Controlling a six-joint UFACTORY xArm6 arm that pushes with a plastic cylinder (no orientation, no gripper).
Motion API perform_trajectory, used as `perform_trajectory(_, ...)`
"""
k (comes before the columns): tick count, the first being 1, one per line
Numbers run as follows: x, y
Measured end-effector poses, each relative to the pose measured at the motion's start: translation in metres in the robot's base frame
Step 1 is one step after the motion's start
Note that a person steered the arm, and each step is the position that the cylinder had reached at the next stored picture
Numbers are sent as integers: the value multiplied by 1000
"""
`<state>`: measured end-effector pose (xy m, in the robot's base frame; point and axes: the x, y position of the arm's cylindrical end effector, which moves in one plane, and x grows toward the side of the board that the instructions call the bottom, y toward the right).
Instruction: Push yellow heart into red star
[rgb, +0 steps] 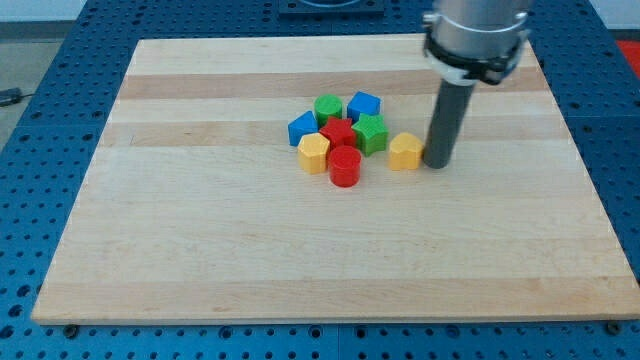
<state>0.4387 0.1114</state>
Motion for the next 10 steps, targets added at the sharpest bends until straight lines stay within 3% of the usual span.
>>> perform_trajectory(4,-4,-35)
perform_trajectory(6,35,-16)
perform_trajectory(10,19,-55)
